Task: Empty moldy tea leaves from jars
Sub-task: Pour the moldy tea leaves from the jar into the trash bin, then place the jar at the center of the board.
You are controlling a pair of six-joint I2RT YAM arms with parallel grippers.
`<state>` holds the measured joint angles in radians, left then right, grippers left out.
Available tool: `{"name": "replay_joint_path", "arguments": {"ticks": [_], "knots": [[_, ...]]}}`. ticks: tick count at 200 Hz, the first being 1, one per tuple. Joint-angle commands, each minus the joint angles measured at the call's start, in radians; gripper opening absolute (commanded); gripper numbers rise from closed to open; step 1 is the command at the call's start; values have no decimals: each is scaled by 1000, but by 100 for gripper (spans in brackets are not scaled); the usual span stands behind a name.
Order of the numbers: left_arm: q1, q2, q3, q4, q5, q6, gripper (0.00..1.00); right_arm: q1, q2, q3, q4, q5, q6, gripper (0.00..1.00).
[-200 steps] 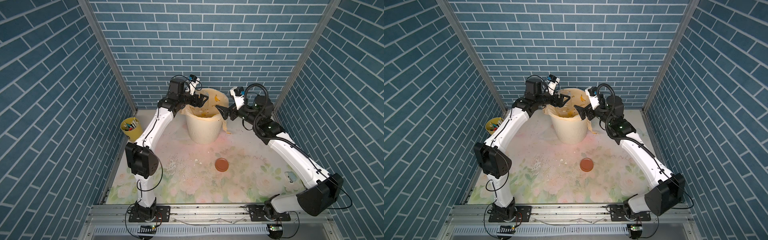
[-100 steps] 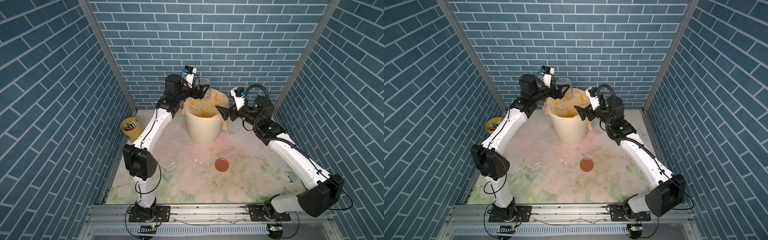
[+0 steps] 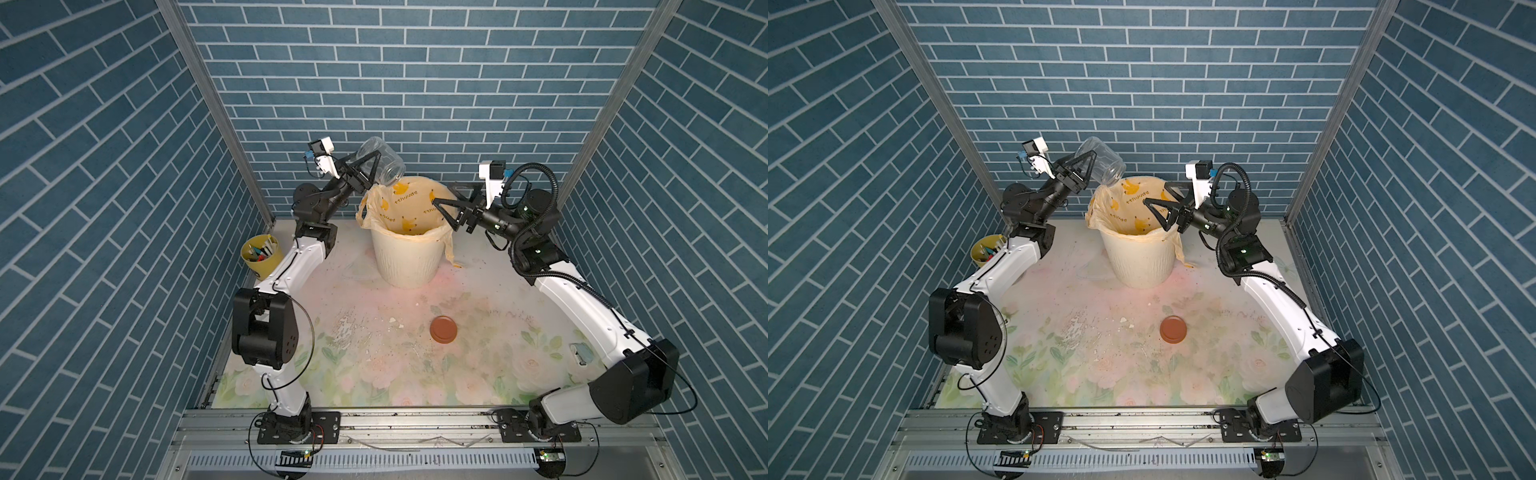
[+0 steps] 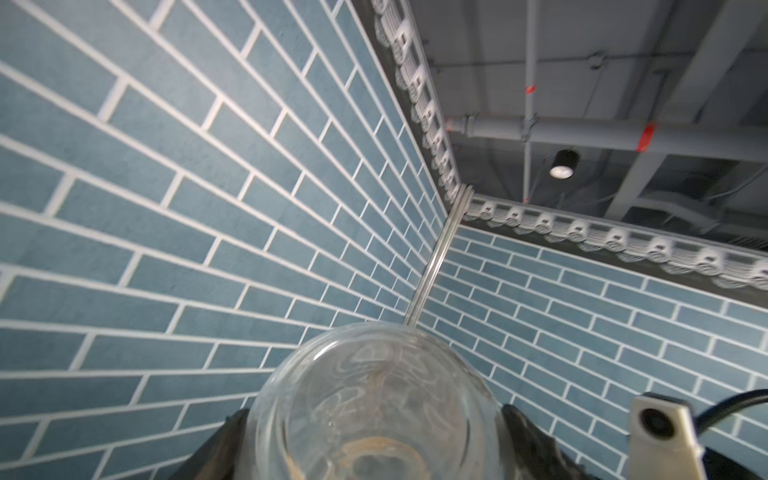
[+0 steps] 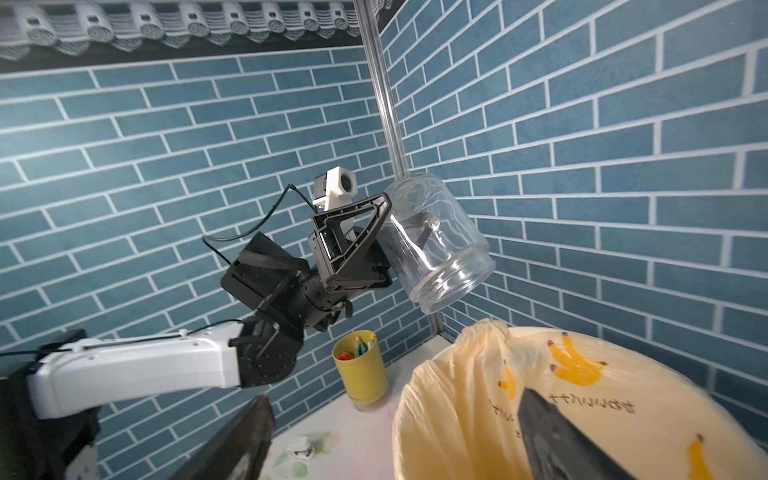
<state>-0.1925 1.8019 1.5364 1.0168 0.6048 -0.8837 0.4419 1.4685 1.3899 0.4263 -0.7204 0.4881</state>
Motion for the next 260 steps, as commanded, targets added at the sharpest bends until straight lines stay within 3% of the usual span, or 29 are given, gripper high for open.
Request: {"name": "replay_joint_path", "arguments": {"ticks": [1, 19, 94, 194, 260], "knots": [[-8, 2, 42, 330, 62, -154, 0, -2, 83, 32, 250, -109, 318, 90], [-21, -2, 46, 335, 90, -140, 0, 5, 146, 69, 347, -129, 428, 88], [-39, 0, 41, 333, 112, -118, 0, 48, 279, 202, 496, -129, 587, 86], [-39, 10, 51, 332, 112, -117, 0, 95, 359, 279, 560, -129, 671, 85], [-41, 26, 33, 328, 115, -98, 0, 126, 403, 348, 578, -145, 717, 72]]}}
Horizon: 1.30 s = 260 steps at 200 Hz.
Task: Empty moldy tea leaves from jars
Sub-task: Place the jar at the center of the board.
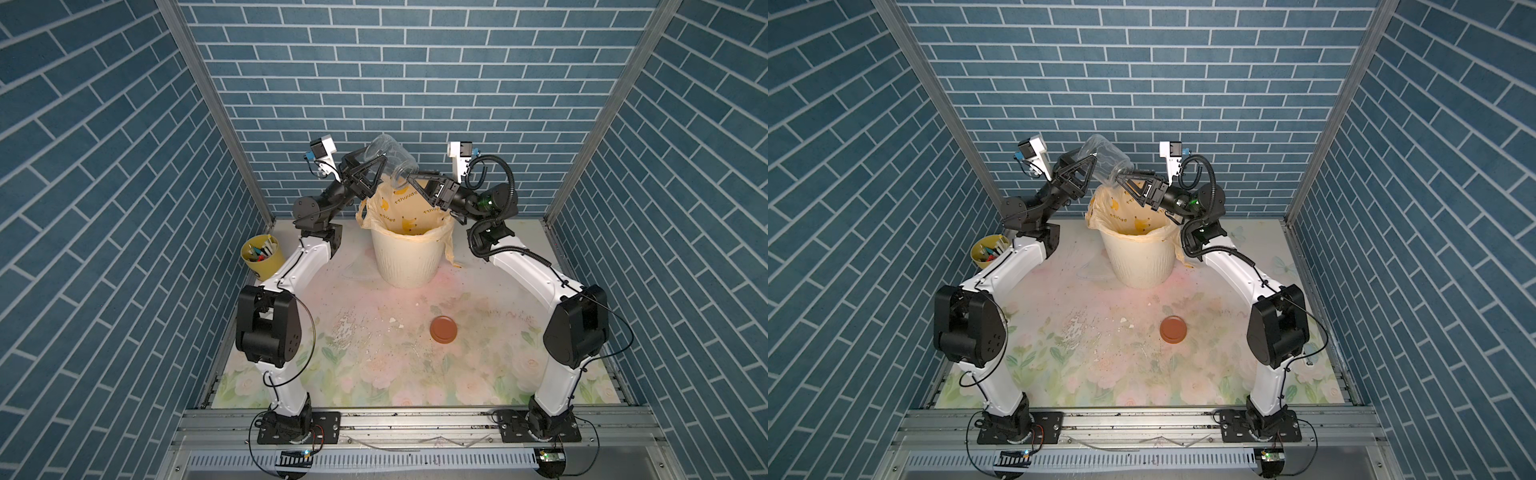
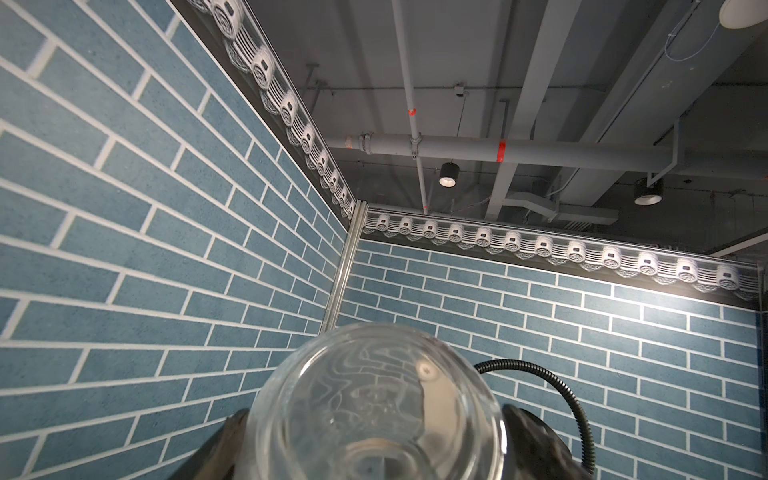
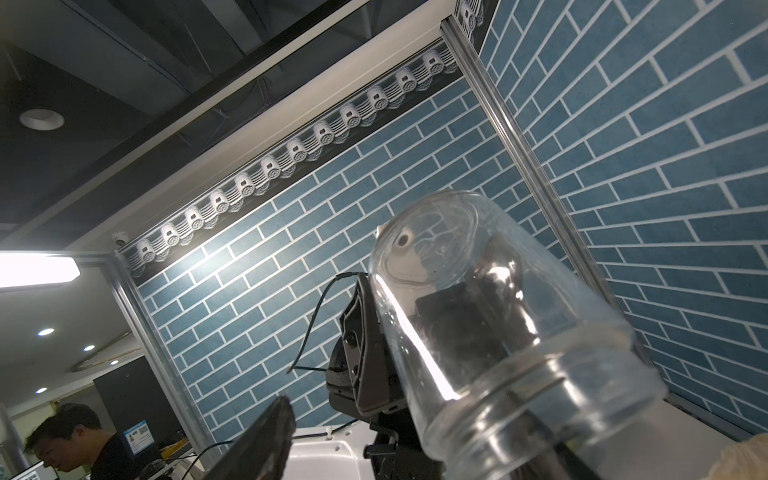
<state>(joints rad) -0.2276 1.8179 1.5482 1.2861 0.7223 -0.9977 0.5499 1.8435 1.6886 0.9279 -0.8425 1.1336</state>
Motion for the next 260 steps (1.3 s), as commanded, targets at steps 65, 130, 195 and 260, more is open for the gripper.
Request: {"name": "replay_joint_path", "arguments": {"ticks": [65, 130, 195, 260], "knots": [[-28, 17, 10, 64, 19, 16, 0, 42, 69, 111, 56, -20, 83, 40], [-24, -68, -93, 76, 78, 53, 0, 42, 32, 106, -43, -38, -16, 0], [49, -144, -126, 15, 124, 59, 99, 7, -150, 70, -439, -49, -331, 0], [169, -315, -197, -417, 94, 261, 99, 56, -273, 366, -1694, 138, -1041, 0]]}}
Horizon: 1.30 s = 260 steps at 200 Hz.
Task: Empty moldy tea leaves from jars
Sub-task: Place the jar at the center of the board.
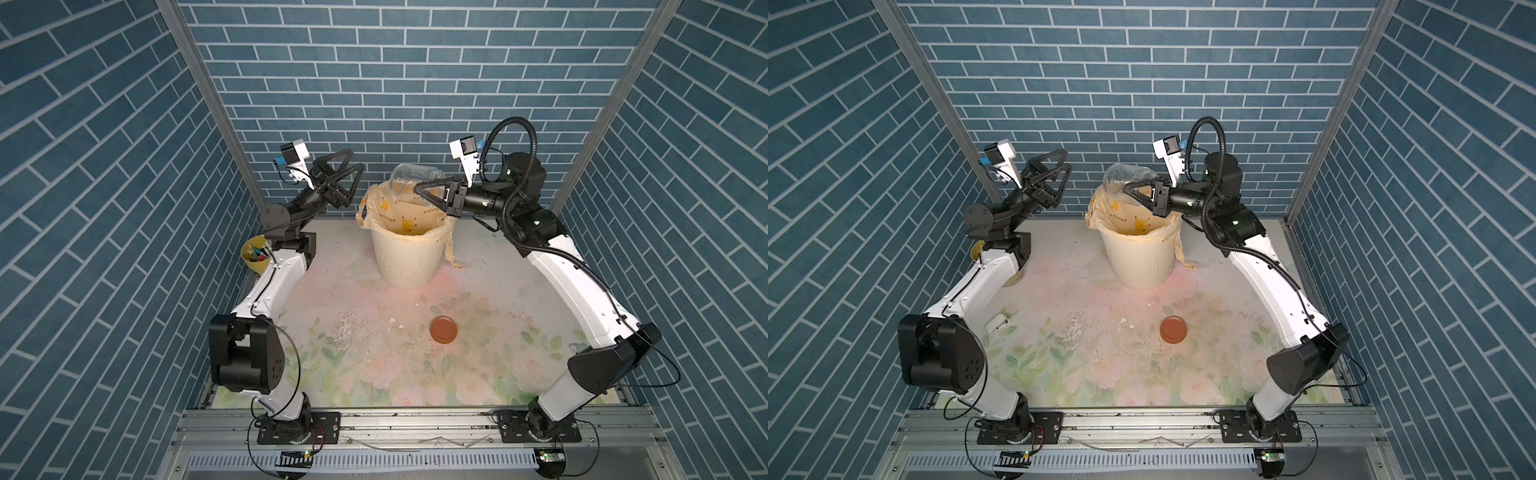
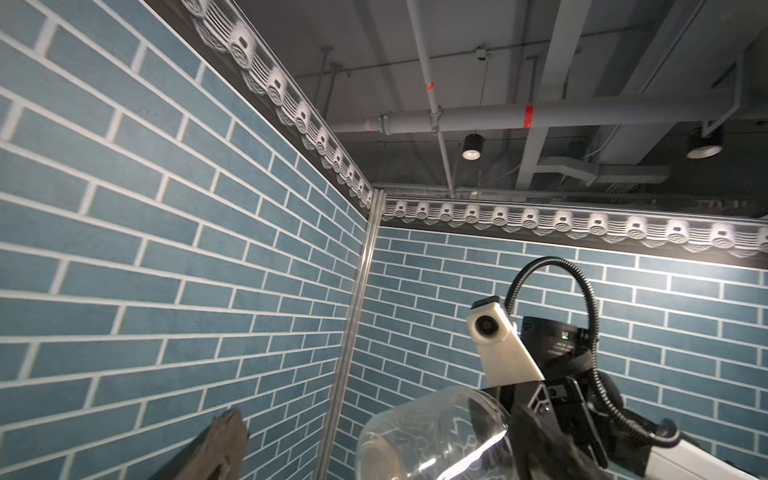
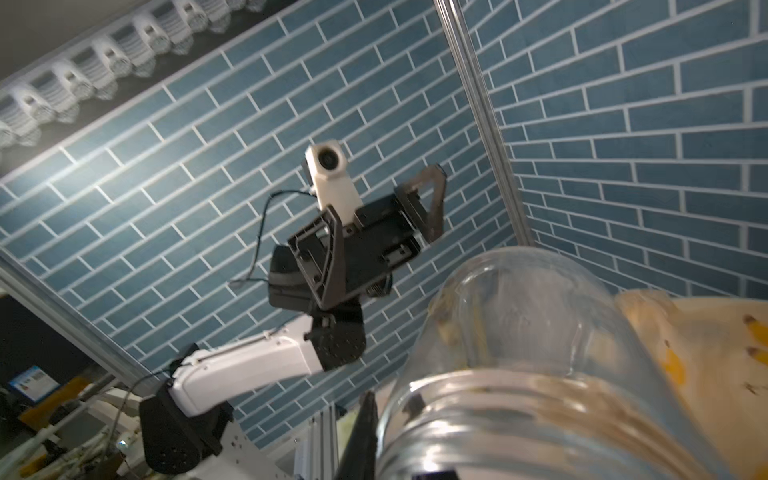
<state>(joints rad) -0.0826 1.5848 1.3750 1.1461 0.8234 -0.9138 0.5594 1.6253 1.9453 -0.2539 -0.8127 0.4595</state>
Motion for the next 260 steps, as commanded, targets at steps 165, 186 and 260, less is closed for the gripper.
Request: {"name": "replay_joint_path", "arguments": {"ticks": [165, 186, 260], "knots": [[28, -605, -179, -1336, -697, 872, 99, 470, 210, -193, -754, 478, -496, 0], [28, -640, -199, -1361, -738, 888, 99, 479, 241, -236, -717, 473, -494, 0], [28, -717, -268, -1398, -796, 900, 99, 480, 319, -336, -627, 477, -479, 11]]}}
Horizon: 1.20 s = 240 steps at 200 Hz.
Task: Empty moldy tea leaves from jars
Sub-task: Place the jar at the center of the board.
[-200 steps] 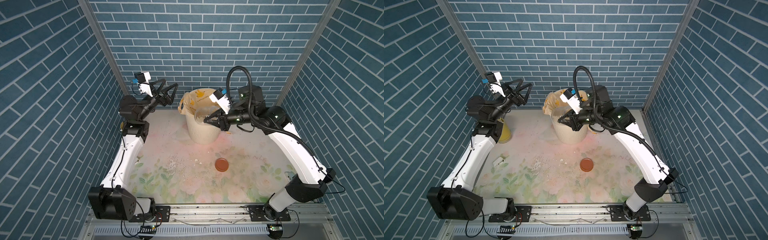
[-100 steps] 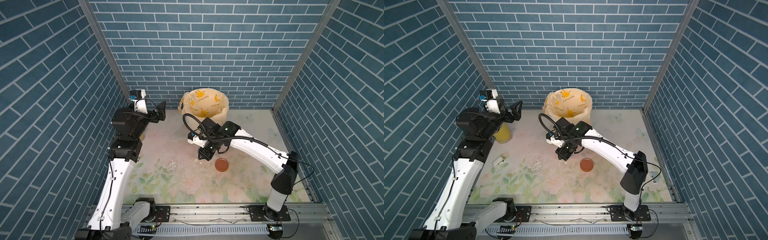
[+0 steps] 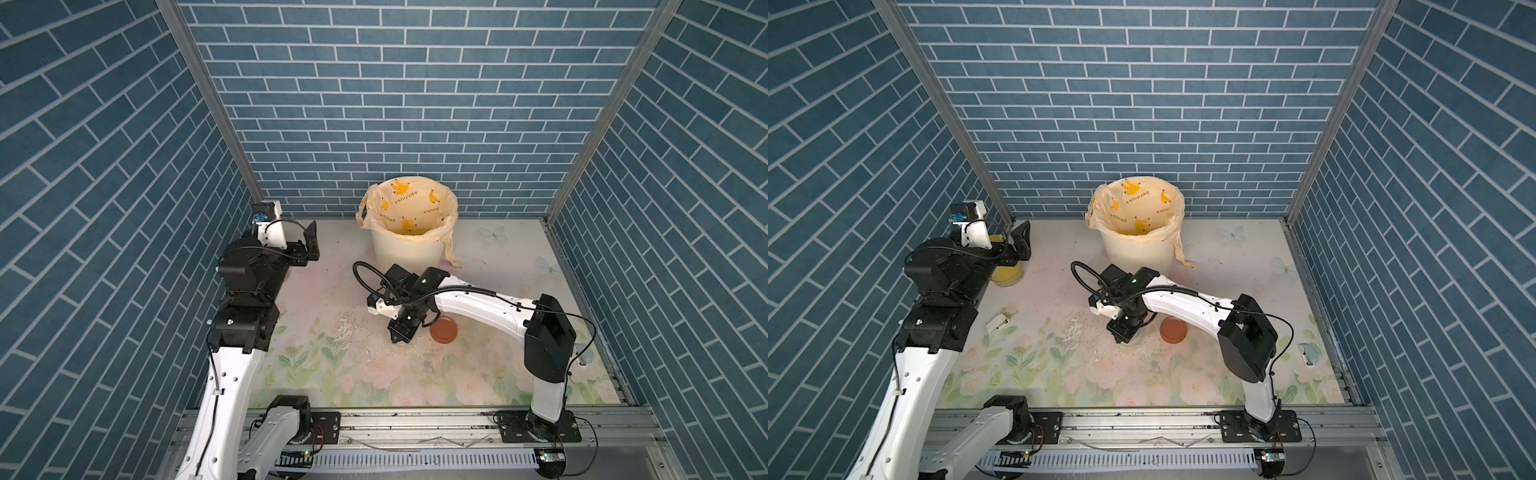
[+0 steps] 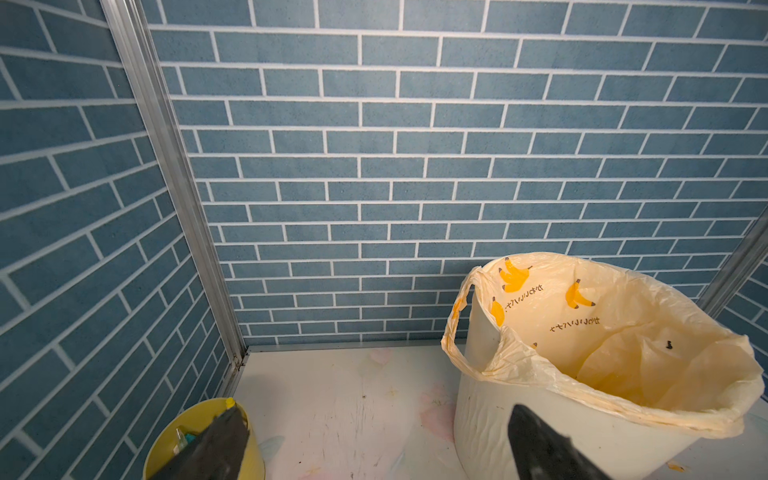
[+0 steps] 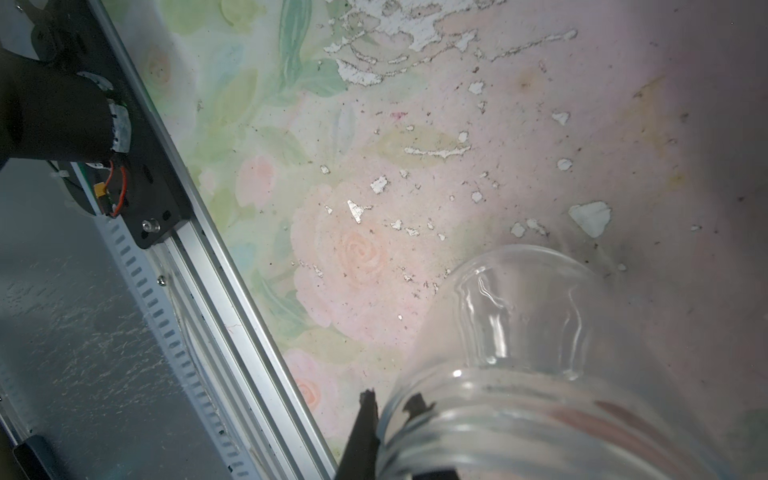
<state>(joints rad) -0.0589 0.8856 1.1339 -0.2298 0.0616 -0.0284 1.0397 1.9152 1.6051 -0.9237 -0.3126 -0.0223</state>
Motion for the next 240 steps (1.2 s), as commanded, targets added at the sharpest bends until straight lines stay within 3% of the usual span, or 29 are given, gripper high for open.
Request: {"name": "replay_joint_path", "arguments": {"ticks": [1, 36, 83, 88, 94, 100, 103, 177, 206, 221, 240], "knots": [[5, -18, -27, -22, -34, 14, 99, -2, 31, 4, 43, -23, 3, 12], [5, -29, -40, -30, -43, 16, 99, 0, 61, 9, 37, -19, 7, 25], [5, -40, -62, -19, -49, 15, 99, 0, 52, 24, 28, 5, 13, 36], [5, -42, -63, -17, -50, 15, 99, 1, 39, 25, 30, 18, 14, 43], [4, -43, -63, -16, -52, 16, 99, 3, 22, 26, 34, 38, 15, 75], [4, -45, -62, -17, -54, 17, 99, 3, 2, 27, 35, 52, 12, 96], [5, -44, -62, -16, -55, 18, 99, 5, -7, 30, 35, 62, 9, 98], [5, -67, -122, 41, -89, 14, 99, 4, -160, 107, 17, 139, -61, 99], [5, -92, -217, 129, -137, 13, 100, -10, -282, 17, 136, 155, -37, 99], [5, -104, -297, 192, -187, 25, 99, -87, -410, -67, 229, 190, -4, 99], [5, -128, -430, 334, -233, 13, 99, -300, -571, -186, 340, 160, 62, 99]]}}
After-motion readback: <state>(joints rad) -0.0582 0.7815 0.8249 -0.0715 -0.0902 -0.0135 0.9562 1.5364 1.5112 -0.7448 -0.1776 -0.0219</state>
